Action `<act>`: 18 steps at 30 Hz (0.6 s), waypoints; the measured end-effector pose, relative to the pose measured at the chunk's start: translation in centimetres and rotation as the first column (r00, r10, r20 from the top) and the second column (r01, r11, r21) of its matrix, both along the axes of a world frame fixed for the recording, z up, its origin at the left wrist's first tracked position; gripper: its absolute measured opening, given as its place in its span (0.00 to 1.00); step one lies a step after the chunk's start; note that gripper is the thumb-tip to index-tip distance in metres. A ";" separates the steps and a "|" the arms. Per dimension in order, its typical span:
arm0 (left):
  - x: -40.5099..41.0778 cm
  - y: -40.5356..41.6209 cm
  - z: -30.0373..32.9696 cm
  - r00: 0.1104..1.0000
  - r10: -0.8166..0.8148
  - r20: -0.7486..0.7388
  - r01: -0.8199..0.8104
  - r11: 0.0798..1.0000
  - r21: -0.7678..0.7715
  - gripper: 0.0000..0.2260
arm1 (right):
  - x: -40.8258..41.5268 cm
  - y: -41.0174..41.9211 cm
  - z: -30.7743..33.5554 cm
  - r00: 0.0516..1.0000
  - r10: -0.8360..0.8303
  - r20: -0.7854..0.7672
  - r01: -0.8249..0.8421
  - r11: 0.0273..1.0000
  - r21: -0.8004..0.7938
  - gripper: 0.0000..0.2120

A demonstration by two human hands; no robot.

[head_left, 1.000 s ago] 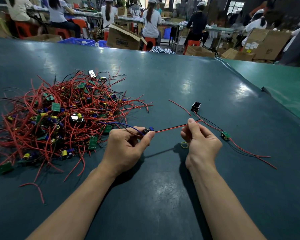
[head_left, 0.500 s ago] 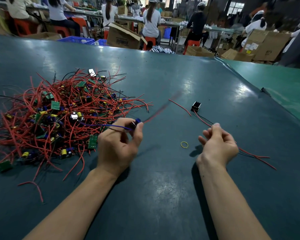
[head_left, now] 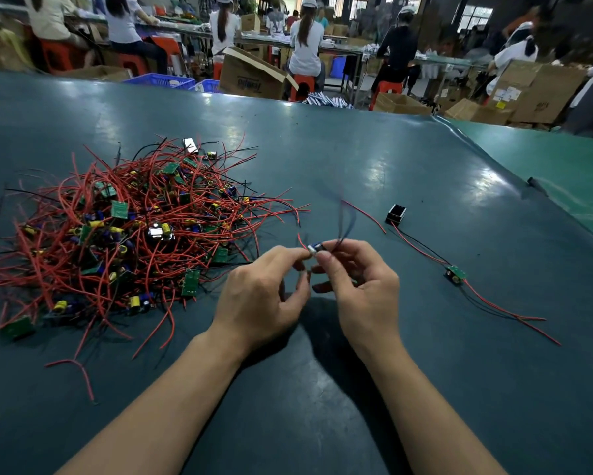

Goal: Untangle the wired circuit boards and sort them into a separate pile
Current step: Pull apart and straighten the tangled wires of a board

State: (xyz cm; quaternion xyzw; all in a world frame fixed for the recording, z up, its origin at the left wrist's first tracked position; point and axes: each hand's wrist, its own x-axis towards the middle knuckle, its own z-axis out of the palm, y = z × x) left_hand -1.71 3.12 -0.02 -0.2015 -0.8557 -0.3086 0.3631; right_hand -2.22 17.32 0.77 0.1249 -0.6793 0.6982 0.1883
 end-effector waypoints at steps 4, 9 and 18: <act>0.0 0.0 0.7 0.963 -0.169 0.208 0.042 0.862 0.505 0.15 | 0.1 0.3 0.8 0.998 0.059 0.033 -0.053 0.983 -0.173 0.04; 0.5 0.4 1.6 0.896 -0.330 0.297 0.072 0.768 0.636 0.11 | 0.5 0.3 1.4 0.957 0.267 0.114 -0.236 0.944 -0.229 0.05; 0.7 1.1 2.0 0.793 -0.565 0.227 0.087 0.474 0.876 0.10 | 0.3 0.6 2.0 0.920 0.326 0.217 -0.235 0.902 -0.363 0.08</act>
